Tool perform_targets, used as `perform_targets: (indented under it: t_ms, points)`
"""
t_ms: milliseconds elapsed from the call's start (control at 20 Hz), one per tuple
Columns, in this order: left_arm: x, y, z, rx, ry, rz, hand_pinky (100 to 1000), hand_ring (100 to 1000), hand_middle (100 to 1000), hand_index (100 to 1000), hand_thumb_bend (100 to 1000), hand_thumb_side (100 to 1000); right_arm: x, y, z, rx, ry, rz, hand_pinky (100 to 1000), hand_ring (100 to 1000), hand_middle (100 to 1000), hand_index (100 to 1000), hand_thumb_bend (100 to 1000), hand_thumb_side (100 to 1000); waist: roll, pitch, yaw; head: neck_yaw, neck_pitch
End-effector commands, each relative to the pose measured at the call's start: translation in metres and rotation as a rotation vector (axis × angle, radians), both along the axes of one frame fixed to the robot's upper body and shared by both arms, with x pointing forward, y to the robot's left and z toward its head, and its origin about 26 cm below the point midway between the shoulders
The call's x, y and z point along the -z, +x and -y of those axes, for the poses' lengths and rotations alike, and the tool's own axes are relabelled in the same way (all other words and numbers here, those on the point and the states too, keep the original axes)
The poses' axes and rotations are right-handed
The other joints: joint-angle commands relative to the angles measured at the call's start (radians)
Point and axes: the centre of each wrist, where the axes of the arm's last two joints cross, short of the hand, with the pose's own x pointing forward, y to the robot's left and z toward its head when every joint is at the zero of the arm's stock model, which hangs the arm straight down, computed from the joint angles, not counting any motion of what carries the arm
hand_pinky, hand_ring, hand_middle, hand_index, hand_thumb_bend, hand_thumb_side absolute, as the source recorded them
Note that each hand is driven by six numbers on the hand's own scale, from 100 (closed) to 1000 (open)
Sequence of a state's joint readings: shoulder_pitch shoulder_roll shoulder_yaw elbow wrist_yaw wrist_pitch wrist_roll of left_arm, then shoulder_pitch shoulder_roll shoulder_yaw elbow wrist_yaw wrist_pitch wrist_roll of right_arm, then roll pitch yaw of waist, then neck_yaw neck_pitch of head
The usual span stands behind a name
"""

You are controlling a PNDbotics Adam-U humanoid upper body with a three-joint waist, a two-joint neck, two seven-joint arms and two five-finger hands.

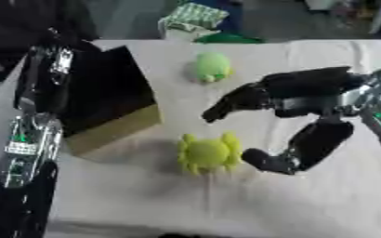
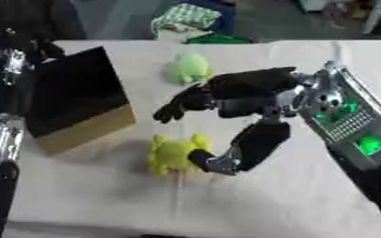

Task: Pick up objects on the table and place them in the box.

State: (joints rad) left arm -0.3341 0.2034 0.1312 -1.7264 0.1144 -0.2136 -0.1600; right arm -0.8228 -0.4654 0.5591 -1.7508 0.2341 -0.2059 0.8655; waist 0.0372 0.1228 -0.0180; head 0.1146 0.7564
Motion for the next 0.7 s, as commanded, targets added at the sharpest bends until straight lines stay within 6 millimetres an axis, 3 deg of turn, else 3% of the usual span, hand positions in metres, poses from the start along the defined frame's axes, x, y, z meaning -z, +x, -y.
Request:
perform_targets:
  t_ms: [50, 250, 400, 700]
  points:
    - [-0.006, 0.0, 0.0, 0.009, 0.016, 0.015, 609, 573, 589, 812, 209, 626, -0.003, 0.008, -0.004, 0.019, -0.009, 0.041, 903, 883, 904, 1000, 100, 527, 0.001, -0.016, 0.003, -0.007, 0.009]
    - [-0.005, 0.0, 0.0, 0.012, 0.016, 0.013, 609, 573, 588, 812, 210, 625, 0.005, 0.017, -0.01, 0.046, -0.03, 0.072, 900, 885, 915, 1000, 100, 586, 0.001, -0.016, 0.006, -0.014, 0.009]
    - [-0.005, 0.0, 0.0, 0.014, 0.017, 0.013, 609, 572, 588, 812, 211, 626, 0.011, 0.021, -0.013, 0.055, -0.049, 0.105, 897, 886, 923, 1000, 100, 568, 0.0, -0.016, 0.009, -0.019, 0.008]
    - [-0.005, 0.0, 0.002, 0.02, 0.018, 0.011, 609, 572, 588, 812, 211, 628, 0.027, 0.028, -0.024, 0.046, -0.137, 0.185, 891, 888, 941, 1000, 100, 618, -0.002, -0.011, 0.019, -0.029, 0.005]
